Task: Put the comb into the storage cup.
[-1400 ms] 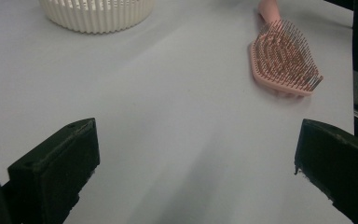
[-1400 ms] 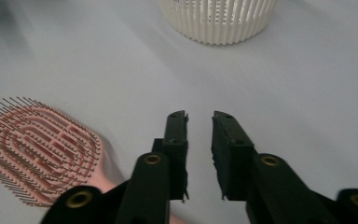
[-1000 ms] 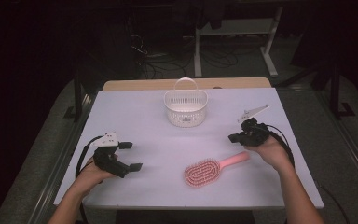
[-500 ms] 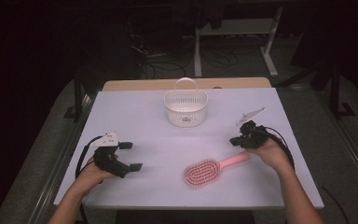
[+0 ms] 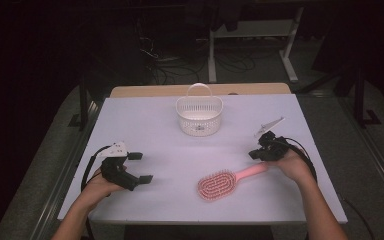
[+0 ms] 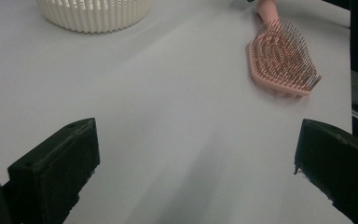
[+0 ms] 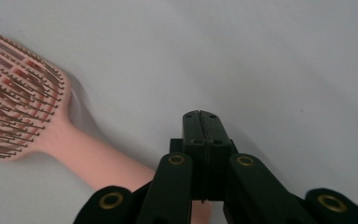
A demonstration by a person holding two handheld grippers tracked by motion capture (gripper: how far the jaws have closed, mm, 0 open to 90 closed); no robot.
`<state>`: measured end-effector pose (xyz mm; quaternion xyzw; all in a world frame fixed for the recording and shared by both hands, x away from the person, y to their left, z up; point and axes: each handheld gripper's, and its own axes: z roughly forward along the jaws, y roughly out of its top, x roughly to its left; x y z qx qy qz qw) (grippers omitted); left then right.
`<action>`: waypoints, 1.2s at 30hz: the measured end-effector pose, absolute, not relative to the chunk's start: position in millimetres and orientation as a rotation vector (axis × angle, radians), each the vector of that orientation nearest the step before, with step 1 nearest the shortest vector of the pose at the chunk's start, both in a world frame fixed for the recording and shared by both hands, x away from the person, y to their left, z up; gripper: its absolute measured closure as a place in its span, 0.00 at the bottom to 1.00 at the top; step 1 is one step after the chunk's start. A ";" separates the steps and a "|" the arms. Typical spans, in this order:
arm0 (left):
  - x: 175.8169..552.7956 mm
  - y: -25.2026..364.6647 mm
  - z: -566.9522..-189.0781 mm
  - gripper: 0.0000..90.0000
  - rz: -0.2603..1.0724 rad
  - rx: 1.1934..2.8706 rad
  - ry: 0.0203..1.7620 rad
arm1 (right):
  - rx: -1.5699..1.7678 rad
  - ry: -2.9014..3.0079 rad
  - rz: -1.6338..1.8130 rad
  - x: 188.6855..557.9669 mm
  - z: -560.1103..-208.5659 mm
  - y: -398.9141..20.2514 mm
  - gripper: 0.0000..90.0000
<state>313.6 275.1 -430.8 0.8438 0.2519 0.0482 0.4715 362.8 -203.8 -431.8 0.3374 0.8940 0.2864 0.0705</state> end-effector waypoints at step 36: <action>313.4 276.0 -430.9 0.00 0.119 2.065 0.621 | 1.036 2.745 0.788 356.0 -440.1 -213.2 0.99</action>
